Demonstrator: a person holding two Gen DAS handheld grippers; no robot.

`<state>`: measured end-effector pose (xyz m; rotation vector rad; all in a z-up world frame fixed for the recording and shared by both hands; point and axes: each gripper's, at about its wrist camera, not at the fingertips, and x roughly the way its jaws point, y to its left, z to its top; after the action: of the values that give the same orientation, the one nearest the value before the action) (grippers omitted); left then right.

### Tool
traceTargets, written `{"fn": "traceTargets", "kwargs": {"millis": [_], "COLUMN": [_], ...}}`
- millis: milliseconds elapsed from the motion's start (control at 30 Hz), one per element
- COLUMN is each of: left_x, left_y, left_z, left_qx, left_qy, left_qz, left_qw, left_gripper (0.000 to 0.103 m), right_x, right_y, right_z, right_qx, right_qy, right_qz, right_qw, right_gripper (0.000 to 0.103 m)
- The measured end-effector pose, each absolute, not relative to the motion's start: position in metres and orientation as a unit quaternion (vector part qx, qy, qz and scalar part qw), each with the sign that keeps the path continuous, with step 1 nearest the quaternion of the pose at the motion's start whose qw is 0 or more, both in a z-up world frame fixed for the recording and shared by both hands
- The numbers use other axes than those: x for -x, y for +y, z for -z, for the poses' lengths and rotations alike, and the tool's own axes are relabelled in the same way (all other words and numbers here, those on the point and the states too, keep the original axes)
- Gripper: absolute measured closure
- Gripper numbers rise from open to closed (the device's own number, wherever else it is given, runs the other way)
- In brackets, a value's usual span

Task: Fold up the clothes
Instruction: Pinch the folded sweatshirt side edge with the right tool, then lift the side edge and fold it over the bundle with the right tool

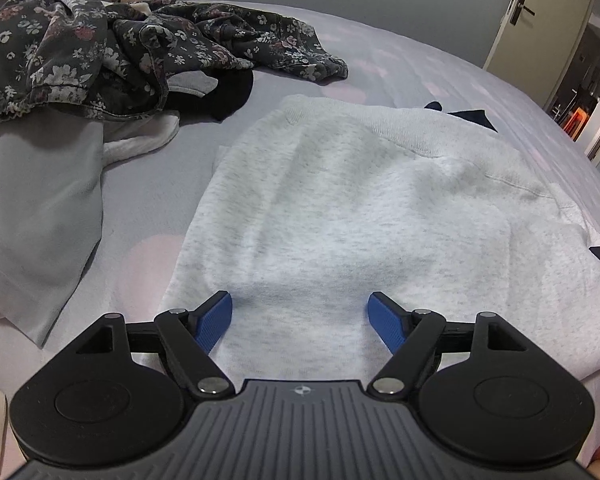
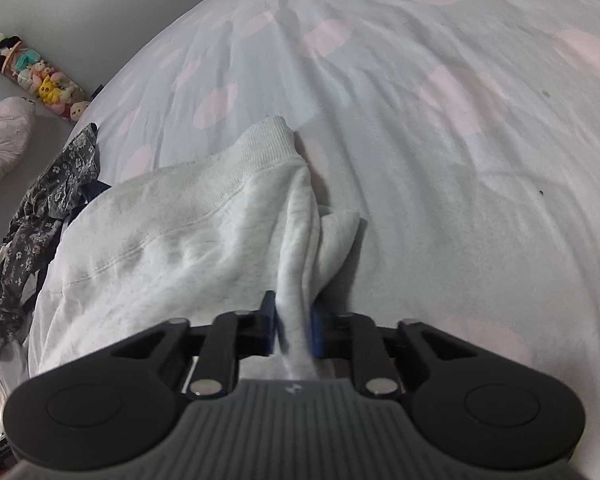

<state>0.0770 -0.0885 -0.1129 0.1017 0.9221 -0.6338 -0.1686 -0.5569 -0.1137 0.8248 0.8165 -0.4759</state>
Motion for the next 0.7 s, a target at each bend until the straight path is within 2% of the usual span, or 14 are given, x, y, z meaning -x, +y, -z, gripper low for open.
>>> {"fn": "traceTargets", "kwargs": {"millis": [500, 700], "left_x": [-0.08, -0.088], "left_y": [-0.067, -0.057], "left_z": [0.107, 0.096], "left_qx": [0.004, -0.008], "left_qy": [0.433, 0.443], "left_qz": [0.317, 0.3], "left_qw": [0.843, 0.845], "left_gripper": [0.033, 0.036], "right_x": [0.136, 0.103], "right_y": [-0.509, -0.477], "right_z": [-0.003, -0.051], "right_qx": [-0.321, -0.314], "right_qy": [0.39, 0.396], "right_qz": [0.215, 0.191], "right_qw": [0.836, 0.841], "right_gripper": [0.09, 0.09]}}
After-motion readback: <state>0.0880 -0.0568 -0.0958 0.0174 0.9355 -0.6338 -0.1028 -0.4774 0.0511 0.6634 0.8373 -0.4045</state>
